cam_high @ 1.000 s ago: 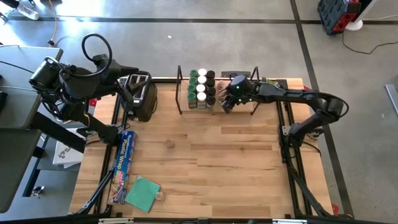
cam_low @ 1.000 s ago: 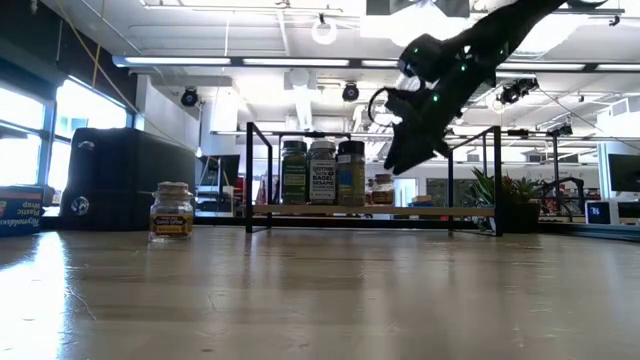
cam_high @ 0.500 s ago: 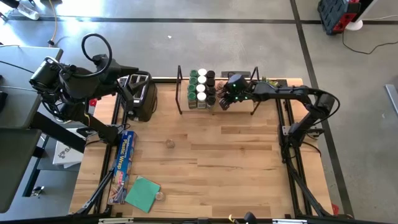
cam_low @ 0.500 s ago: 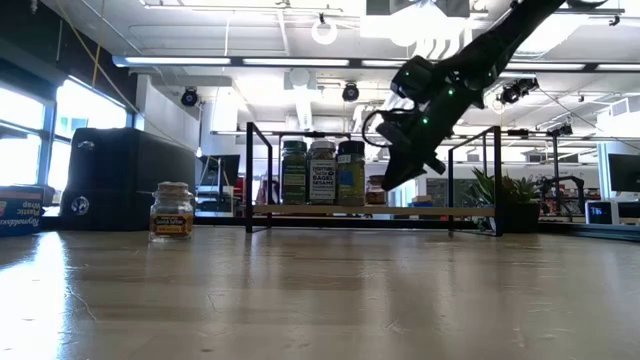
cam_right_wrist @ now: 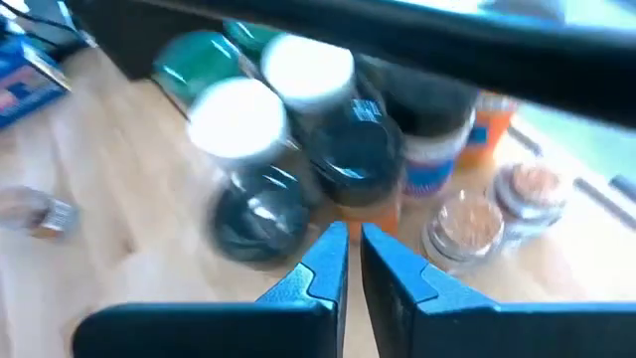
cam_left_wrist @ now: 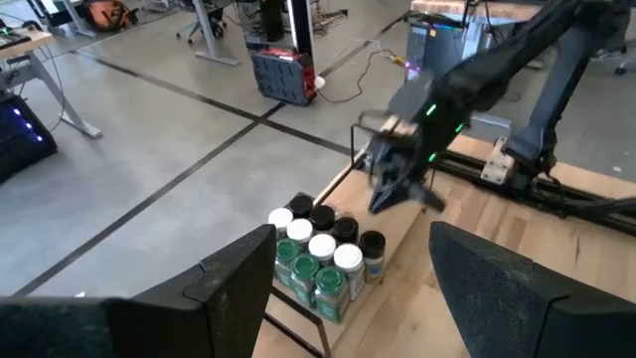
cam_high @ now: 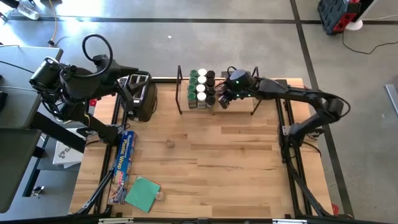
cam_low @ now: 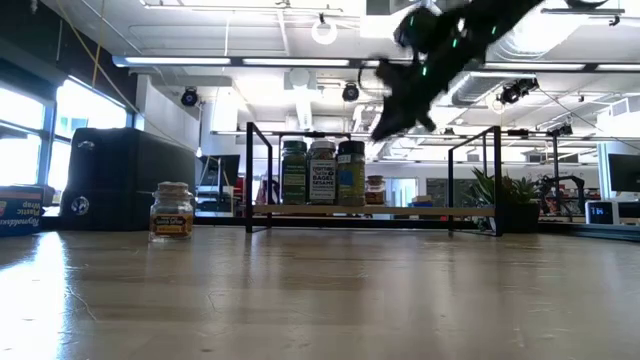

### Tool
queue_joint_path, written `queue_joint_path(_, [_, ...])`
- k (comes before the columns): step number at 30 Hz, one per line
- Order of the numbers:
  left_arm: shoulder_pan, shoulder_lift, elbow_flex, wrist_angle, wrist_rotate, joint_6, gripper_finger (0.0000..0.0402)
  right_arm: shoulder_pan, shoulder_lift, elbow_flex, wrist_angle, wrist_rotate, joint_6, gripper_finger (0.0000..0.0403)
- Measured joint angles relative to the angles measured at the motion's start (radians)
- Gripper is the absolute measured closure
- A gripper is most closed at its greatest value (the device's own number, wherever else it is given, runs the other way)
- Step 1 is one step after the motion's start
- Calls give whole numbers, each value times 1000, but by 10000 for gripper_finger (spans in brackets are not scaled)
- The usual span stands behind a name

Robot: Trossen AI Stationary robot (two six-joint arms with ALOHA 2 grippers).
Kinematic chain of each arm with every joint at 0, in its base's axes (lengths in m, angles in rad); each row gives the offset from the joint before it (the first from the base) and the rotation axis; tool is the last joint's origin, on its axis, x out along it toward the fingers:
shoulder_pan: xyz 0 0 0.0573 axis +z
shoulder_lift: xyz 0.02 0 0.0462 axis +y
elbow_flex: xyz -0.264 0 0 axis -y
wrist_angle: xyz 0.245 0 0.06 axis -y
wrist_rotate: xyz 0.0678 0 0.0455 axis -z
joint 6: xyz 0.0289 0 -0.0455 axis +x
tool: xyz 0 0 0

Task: Shelf spices
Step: Put the top transparent seasoning bottle on the shelf aligned with the other transparent seasoning bottles

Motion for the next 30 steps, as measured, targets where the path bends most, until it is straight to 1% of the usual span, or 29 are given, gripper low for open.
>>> queue_joint_path(3, [0, 0, 0, -38, 36, -11, 140, 79, -70, 36, -54, 75, 1, 379])
queue_joint_path(7, [-2, -12, -39, -40, 154, 10, 140, 197, -144, 60, -66, 167, 68, 379])
queue_joint_path(9, [-7, -31, -95, -38, 226, 12, 140, 250, -166, 65, -68, 205, 111, 379])
queue_joint_path(11, [-16, -58, -179, -38, 283, 9, 140, 297, -181, 64, -78, 223, 162, 379])
queue_joint_path(13, [-32, -89, -287, -39, 307, -16, 140, 337, -195, 64, -85, 225, 210, 379])
queue_joint_path(16, [-62, -144, -491, 2, 306, -120, 140, 393, -215, 64, -105, 226, 253, 379])
queue_joint_path(20, [-115, -223, -801, 182, 328, -292, 140, 441, -256, 64, -159, 223, 236, 379])
queue_joint_path(23, [-159, -243, -1025, 328, 354, -383, 140, 452, -297, 64, -227, 223, 198, 379])
queue_joint_path(26, [-183, -230, -1228, 528, 395, -352, 140, 452, -345, 64, -309, 223, 190, 379])
queue_joint_path(28, [-191, -207, -1350, 660, 448, -294, 140, 452, -378, 64, -365, 224, 156, 379])
queue_joint_path(30, [-192, -174, -1446, 758, 512, -288, 139, 452, -409, 64, -421, 224, 119, 379])
